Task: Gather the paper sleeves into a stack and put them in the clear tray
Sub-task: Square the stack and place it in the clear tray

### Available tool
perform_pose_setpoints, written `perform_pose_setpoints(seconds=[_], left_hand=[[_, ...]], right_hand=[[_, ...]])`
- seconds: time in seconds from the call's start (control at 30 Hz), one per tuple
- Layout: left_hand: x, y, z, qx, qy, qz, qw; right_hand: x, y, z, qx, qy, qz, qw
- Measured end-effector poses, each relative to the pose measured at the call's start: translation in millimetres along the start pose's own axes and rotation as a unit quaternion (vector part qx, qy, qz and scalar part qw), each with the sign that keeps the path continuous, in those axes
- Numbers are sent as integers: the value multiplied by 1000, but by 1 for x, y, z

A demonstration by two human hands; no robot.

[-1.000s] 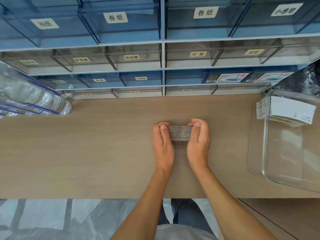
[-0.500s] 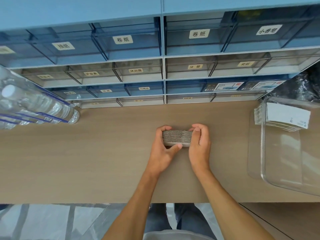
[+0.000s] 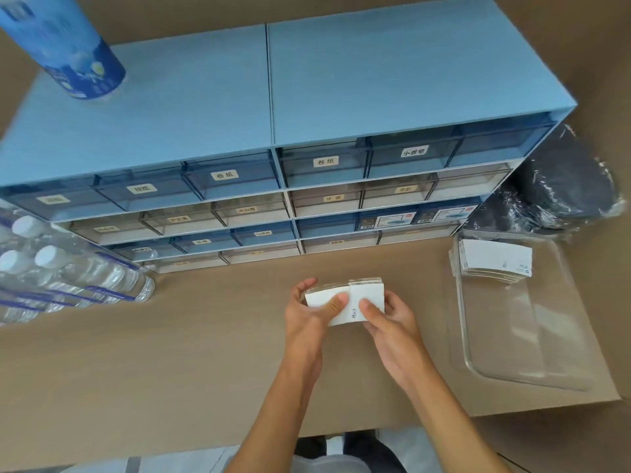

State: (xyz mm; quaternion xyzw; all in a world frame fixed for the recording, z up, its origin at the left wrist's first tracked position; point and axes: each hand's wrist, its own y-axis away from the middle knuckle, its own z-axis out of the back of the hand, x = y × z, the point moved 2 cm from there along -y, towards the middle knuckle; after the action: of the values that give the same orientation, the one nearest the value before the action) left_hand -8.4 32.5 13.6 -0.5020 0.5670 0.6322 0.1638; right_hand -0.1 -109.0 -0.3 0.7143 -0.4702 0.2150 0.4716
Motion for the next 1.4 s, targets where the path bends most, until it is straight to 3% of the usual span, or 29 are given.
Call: perform_pose_setpoints(seconds=[0.3, 0.53, 0.8, 1.03, 1.4], left_hand=[[6, 41, -49, 64, 153, 105, 981], [18, 54, -84, 122, 114, 156, 973], [37, 72, -171, 187, 127, 223, 948], [75, 68, -241, 125, 183, 268, 938], [109, 58, -277, 6, 227, 279, 933]], right_hand=[[35, 28, 16, -133, -81, 54, 986], [49, 59, 33, -238, -148, 108, 954], [86, 74, 95, -279, -280, 135, 908], [102, 44, 157, -284, -344, 36, 894], [99, 2, 207, -245, -302, -73, 919]])
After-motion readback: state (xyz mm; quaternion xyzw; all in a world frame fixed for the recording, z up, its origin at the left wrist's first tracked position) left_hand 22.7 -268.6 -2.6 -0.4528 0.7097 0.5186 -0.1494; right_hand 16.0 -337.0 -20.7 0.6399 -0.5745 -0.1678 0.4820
